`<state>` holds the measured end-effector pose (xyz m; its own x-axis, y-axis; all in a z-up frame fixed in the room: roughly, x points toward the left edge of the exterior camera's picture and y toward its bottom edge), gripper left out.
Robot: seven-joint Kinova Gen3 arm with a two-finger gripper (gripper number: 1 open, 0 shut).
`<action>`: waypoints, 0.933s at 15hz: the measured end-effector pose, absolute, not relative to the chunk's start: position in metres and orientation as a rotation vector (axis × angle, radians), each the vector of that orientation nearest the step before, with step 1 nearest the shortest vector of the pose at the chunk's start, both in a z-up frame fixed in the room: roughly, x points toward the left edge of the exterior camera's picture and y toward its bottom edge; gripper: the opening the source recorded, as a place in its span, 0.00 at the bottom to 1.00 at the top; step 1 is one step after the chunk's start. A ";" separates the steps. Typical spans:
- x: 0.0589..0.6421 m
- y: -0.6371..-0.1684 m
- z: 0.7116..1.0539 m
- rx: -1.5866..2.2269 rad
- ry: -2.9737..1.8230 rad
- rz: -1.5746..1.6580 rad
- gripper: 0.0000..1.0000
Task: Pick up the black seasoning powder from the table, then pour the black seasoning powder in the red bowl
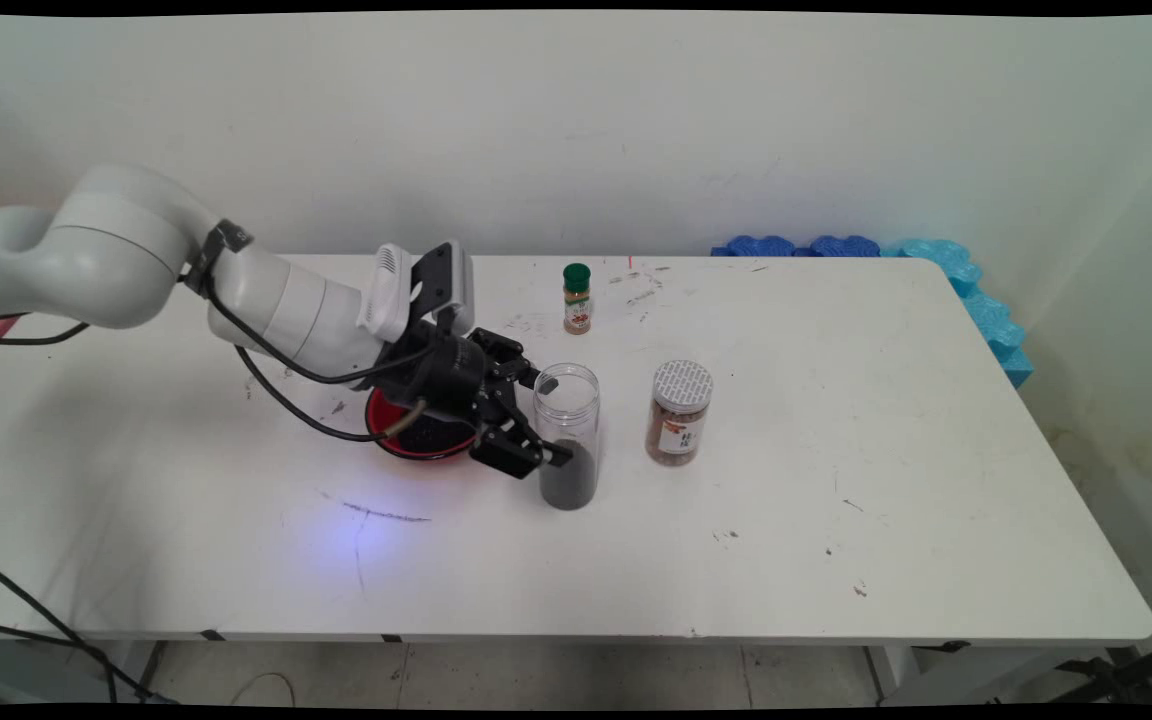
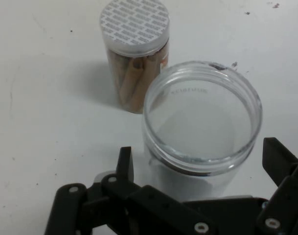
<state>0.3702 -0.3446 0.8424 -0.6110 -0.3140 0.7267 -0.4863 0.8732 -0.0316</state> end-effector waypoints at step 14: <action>0.376 -0.342 0.851 0.571 -2.259 0.319 0.00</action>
<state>0.3762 -0.3416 0.8506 -0.6032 -0.3012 0.7386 -0.4938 0.8682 -0.0493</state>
